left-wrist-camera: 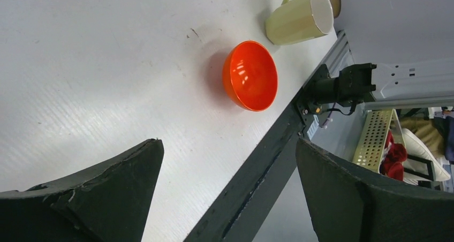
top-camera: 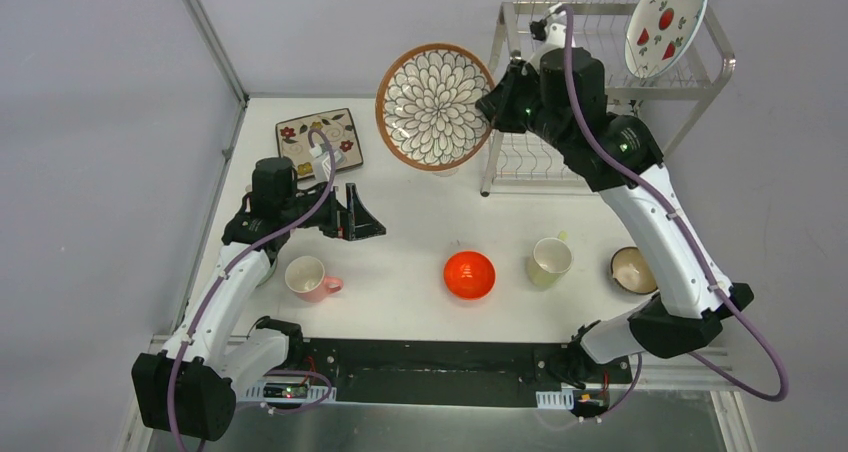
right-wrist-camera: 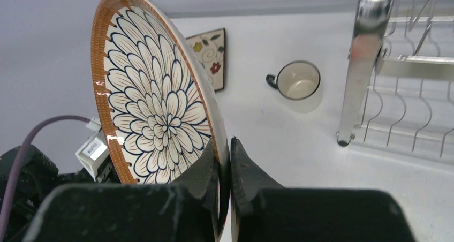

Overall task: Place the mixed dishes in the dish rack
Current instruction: Insert the plate into the dish rack.

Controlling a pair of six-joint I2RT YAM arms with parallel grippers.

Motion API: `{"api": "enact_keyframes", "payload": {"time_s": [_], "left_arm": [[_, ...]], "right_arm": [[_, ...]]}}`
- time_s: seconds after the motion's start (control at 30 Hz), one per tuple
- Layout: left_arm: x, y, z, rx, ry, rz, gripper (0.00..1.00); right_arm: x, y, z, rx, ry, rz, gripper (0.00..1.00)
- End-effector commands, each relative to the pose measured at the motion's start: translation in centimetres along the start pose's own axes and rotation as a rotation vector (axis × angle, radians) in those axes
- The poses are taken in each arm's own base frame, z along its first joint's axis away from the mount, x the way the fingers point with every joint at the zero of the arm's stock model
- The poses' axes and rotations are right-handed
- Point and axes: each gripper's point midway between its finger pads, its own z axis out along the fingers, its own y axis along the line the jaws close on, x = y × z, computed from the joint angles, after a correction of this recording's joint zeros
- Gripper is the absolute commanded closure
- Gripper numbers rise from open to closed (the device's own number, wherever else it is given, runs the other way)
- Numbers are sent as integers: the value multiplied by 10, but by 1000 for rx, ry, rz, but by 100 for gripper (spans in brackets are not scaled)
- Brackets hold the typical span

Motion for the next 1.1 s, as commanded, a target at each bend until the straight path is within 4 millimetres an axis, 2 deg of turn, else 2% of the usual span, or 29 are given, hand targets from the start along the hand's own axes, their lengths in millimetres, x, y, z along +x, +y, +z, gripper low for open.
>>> {"api": "enact_keyframes", "payload": {"time_s": [0.0, 0.07, 0.2, 0.23, 0.33, 0.6, 0.8, 0.9, 1.07], "left_arm": [[-3, 2, -1, -26, -11, 72, 1], [-1, 2, -2, -28, -6, 70, 1], [0, 1, -4, -28, -7, 73, 1], [0, 1, -4, -29, -9, 76, 1], [0, 1, -4, -30, -8, 77, 1], [1, -3, -4, -20, -6, 84, 1], [2, -6, -6, -14, -9, 89, 1], [2, -6, -6, -15, -11, 90, 1], [2, -7, -7, -14, -13, 91, 1]], "right_arm": [[-133, 33, -53, -102, -469, 39, 100], [-158, 30, -65, -72, -556, 21, 100], [-198, 11, -80, 73, -716, -48, 100], [-206, 14, -83, 64, -743, -38, 100], [-229, -13, -92, 265, -827, -140, 100], [-282, -63, -121, 565, -991, -264, 100], [-306, -118, -138, 741, -1035, -311, 100], [-310, -142, -133, 748, -1014, -367, 100], [-315, -168, -126, 761, -983, -441, 100]]}}
